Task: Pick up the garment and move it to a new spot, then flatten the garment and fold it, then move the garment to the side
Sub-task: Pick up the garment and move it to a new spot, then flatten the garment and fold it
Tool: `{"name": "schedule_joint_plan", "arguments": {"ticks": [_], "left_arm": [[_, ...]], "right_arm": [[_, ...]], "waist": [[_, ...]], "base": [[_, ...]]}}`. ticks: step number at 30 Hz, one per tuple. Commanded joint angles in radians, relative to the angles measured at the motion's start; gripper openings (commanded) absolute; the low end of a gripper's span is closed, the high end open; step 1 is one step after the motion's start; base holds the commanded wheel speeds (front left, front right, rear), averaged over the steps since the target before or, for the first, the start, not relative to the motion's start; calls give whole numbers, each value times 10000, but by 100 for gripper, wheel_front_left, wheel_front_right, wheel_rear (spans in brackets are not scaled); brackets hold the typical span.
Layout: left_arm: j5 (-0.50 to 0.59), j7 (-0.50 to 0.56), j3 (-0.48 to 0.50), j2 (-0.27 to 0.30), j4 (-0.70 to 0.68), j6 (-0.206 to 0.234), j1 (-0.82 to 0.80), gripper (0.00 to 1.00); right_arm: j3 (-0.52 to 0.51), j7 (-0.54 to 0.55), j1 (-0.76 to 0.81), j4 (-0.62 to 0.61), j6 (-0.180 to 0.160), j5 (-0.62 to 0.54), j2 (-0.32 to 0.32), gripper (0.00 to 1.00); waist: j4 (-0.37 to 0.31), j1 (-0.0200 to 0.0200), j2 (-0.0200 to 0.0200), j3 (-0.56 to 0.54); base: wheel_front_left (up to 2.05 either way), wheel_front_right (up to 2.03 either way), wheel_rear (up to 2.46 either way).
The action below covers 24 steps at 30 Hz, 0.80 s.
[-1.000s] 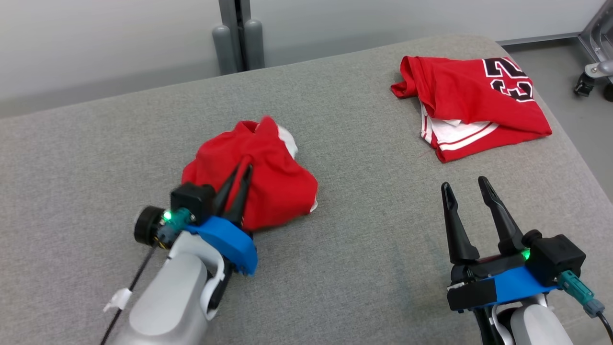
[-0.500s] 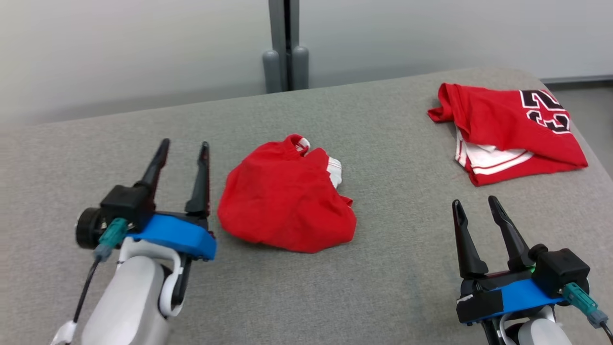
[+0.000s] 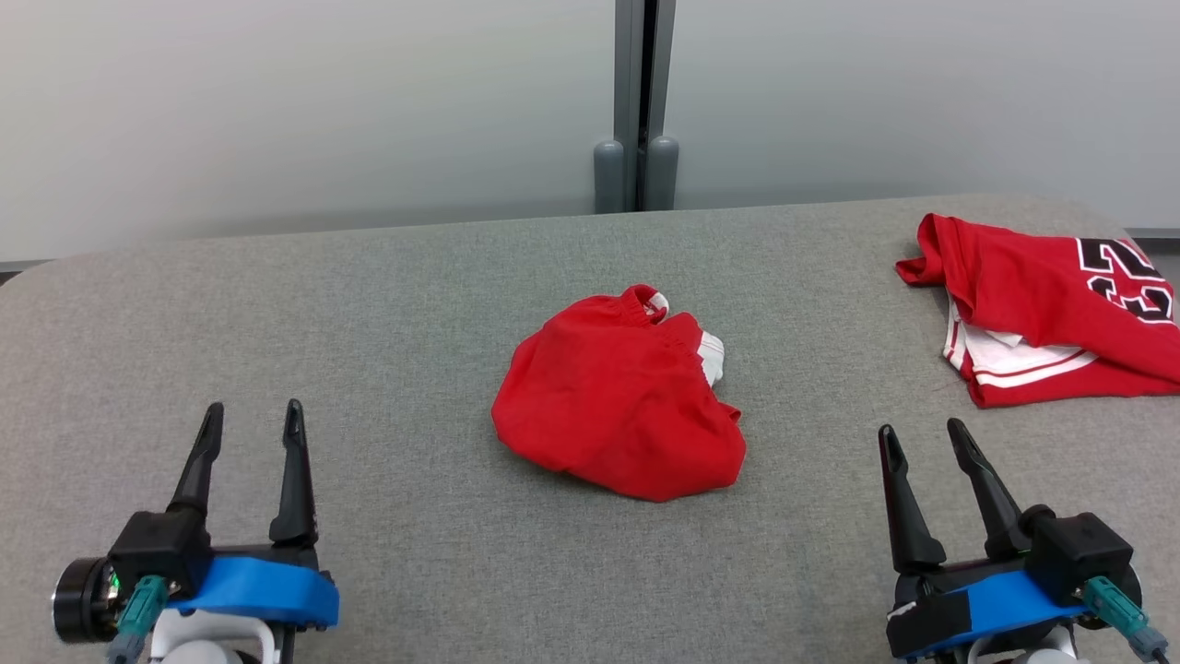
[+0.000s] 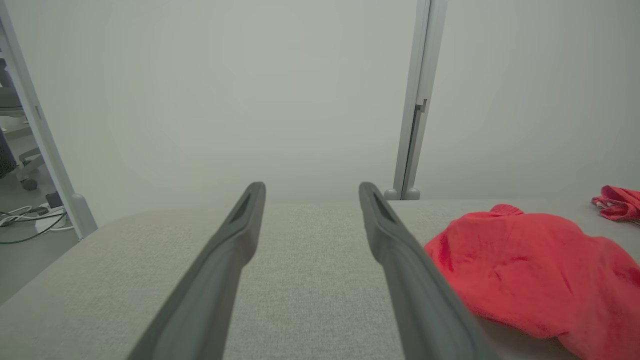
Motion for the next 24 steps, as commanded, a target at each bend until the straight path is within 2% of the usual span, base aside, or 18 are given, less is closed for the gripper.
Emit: {"name": "schedule_joint_plan", "arguments": {"ticks": [1,7,16,24], "left_arm": [[55,-41,191,-79,-135,53,221,100],[294,-43,907,-428,-561,21,1124,100],[821,-42,1205,-745,-571,-380,1736,100],[1084,-42,1458,-951,-467,-563,1757,100]], "right_arm": [[0,-30,147,61,1,-51,-13,100],[-99,-30,353,171,1,-129,-13,100],[-221,-30,636,468,1,-216,-13,100],[-253,-30,650,621,1,-229,-14,100]], "waist": [[27,0,1,-49],[145,0,1,-292],[293,0,1,-570],[374,0,1,-653]], "base": [[0,0,0],[0,0,0],[0,0,0],[0,0,0]]}}
